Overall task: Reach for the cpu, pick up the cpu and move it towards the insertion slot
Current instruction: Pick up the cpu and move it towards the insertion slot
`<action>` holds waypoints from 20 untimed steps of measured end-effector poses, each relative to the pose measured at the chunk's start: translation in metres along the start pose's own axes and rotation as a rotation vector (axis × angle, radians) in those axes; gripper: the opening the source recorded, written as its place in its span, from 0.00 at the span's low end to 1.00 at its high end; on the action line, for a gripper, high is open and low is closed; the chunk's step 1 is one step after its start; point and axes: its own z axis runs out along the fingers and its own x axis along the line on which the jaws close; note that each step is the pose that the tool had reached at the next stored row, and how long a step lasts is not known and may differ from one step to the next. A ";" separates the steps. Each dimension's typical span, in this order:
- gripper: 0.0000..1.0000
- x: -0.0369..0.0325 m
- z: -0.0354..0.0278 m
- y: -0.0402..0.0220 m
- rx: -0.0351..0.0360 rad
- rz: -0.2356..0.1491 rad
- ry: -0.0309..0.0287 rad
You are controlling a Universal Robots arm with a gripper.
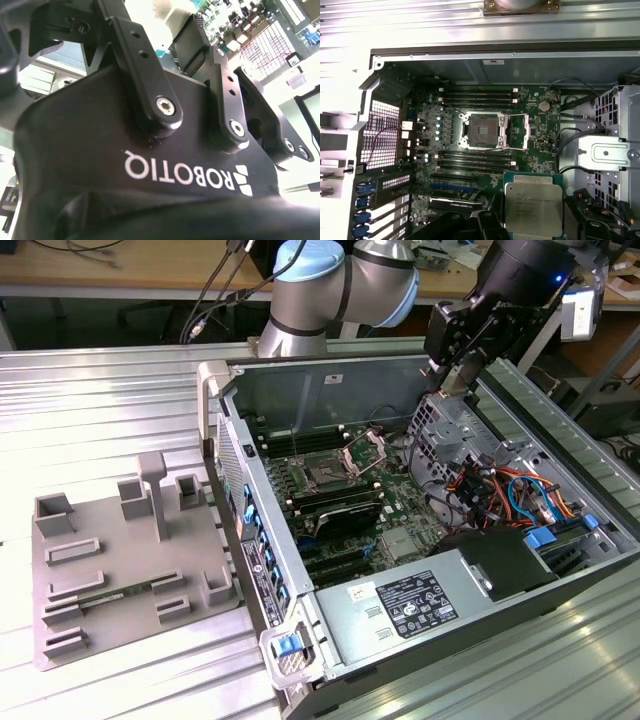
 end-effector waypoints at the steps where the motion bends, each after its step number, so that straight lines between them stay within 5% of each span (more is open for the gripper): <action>1: 0.55 -0.0024 0.0000 -0.0001 -0.0001 0.000 0.0000; 20: 0.55 -0.0213 -0.0003 -0.0010 0.0000 0.000 0.0000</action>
